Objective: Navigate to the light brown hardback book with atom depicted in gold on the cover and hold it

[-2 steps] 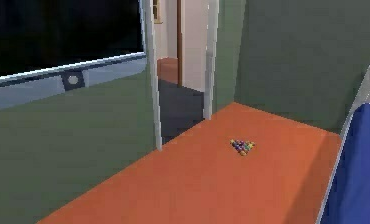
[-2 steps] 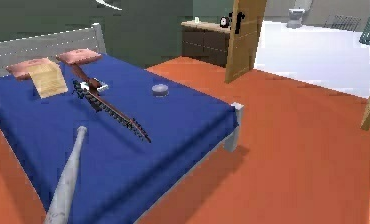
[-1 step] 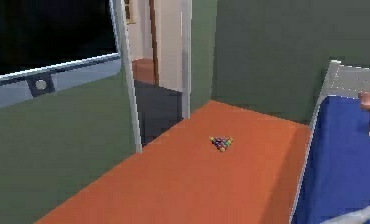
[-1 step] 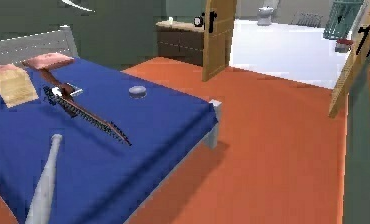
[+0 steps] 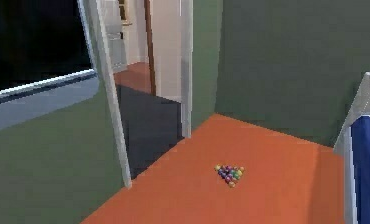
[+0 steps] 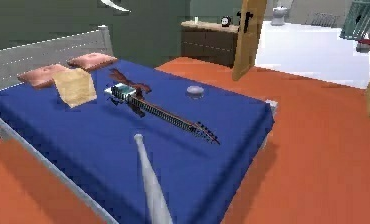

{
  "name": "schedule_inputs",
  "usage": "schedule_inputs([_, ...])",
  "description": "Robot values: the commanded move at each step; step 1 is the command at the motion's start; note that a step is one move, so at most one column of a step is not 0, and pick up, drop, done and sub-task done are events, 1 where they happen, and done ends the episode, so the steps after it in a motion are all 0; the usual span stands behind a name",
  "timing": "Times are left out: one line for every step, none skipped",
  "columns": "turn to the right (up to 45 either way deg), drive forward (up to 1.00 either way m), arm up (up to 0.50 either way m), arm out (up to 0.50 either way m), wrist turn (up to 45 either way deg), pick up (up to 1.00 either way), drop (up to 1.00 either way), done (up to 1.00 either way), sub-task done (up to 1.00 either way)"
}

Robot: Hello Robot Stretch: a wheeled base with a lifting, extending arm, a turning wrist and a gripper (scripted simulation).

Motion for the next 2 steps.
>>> schedule_inputs([-9.0,0.0,0.0,0.0,0.0,0.0,0.0,0.0,0.0])
schedule_inputs([0.0,1.0,0.0,0.0,0.0,0.0,0.0,0.0,0.0])
